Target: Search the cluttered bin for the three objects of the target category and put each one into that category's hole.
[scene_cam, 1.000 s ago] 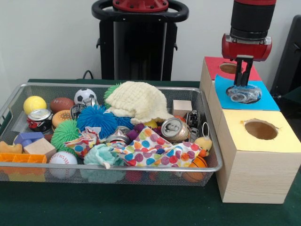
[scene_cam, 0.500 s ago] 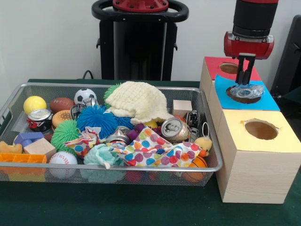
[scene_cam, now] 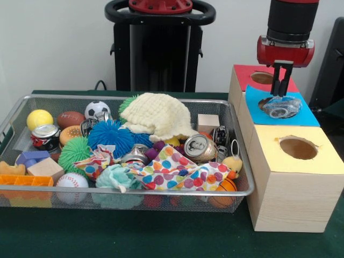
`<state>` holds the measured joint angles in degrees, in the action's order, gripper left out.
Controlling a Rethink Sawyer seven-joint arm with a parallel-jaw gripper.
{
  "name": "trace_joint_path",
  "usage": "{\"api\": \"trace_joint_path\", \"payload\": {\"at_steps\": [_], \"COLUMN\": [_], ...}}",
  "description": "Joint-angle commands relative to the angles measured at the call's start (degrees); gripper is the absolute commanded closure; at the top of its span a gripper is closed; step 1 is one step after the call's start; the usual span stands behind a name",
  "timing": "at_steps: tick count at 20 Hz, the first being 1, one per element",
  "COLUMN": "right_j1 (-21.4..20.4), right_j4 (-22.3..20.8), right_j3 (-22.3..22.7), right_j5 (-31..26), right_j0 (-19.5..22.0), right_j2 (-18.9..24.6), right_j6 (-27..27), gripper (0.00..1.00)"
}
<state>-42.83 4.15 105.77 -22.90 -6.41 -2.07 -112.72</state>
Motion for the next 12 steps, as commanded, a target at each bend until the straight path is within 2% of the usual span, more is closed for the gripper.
{"api": "trace_joint_path", "payload": {"at_steps": [1, 6, 12], "right_j1": [-0.5, -2.8, -3.0], "right_j4": [2.4, 2.3, 2.5], "right_j3": [-1.8, -3.9, -5.1], "right_j5": [-7.2, -12.5, -13.5], "right_j0": [1.4, 0.7, 1.1], "right_j2": [2.6, 1.5, 1.8], "right_j6": [-7.5, -7.6, -8.0], "gripper": [1.00, 1.00, 1.00]}}
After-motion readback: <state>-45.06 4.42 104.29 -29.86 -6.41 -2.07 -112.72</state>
